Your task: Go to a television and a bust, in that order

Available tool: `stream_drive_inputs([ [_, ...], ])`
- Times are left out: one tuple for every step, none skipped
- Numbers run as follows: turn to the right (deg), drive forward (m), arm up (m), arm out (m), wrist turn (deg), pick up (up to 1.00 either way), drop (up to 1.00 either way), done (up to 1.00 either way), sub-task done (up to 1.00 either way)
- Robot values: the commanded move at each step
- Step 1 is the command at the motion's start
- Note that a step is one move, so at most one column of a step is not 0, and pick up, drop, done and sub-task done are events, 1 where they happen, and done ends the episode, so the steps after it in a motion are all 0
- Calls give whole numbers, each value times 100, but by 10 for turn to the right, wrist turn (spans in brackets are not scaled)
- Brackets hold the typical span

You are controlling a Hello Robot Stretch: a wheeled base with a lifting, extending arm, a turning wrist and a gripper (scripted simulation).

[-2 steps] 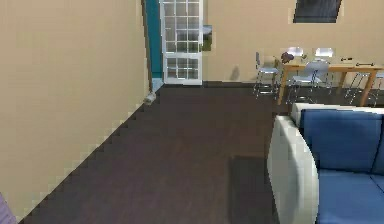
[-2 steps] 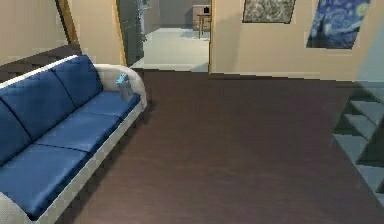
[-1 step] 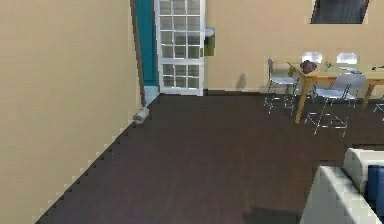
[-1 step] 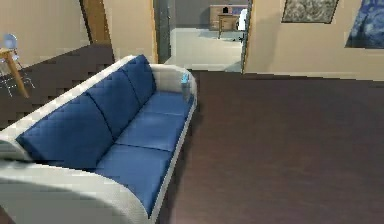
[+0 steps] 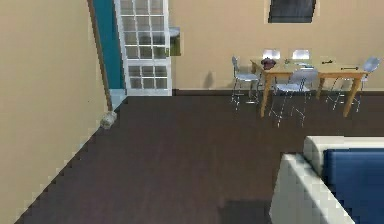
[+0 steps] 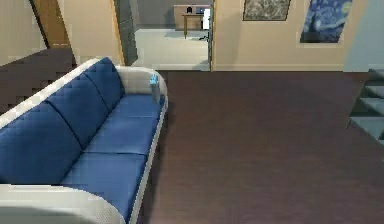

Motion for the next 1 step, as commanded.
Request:
stream_drive_inputs([
  [0, 100, 0, 0, 0, 0, 0, 0, 0],
])
